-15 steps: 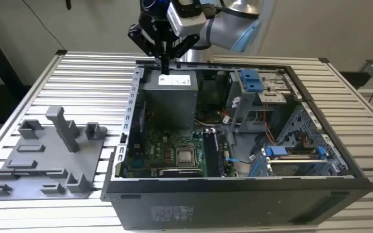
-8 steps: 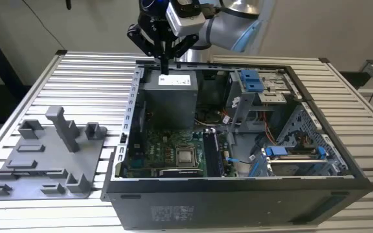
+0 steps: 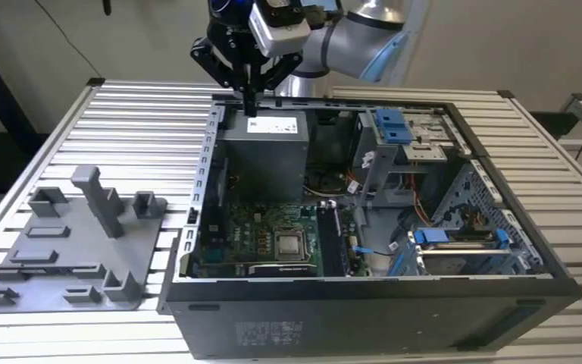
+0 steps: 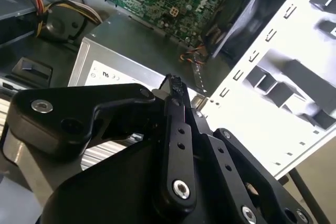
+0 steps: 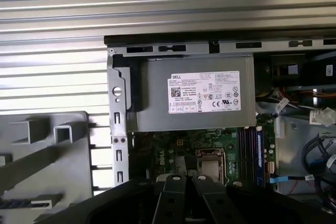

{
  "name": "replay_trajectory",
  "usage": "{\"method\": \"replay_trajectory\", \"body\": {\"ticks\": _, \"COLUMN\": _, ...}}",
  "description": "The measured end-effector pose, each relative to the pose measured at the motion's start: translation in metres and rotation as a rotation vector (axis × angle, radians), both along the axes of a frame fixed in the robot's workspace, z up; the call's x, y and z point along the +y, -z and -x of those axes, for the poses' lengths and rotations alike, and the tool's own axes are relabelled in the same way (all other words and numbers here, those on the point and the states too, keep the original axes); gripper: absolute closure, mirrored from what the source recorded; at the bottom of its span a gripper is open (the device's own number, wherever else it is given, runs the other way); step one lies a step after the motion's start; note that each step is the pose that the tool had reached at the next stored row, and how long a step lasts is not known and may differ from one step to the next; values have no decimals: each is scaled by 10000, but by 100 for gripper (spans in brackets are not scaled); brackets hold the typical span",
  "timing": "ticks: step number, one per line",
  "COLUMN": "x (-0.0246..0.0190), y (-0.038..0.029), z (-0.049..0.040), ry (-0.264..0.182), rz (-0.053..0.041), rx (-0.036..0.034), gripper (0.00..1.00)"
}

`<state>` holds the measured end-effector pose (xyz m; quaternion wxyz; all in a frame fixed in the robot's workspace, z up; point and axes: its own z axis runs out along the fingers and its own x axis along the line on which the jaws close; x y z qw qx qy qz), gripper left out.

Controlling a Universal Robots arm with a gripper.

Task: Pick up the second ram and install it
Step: 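Reach for the second ram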

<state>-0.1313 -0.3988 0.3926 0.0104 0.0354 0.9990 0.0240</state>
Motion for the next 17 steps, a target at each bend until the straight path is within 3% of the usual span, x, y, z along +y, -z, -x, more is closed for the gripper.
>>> {"method": "replay_trajectory", "body": {"ticks": 5, "x": 0, "y": 0, "z": 57, "ry": 0, "rz": 1, "rx": 0, "gripper": 89}}
{"method": "replay_trajectory", "body": {"ticks": 17, "x": 0, "y": 0, "z": 303, "ry": -5, "rz": 0, "rx": 6, "gripper": 89}}
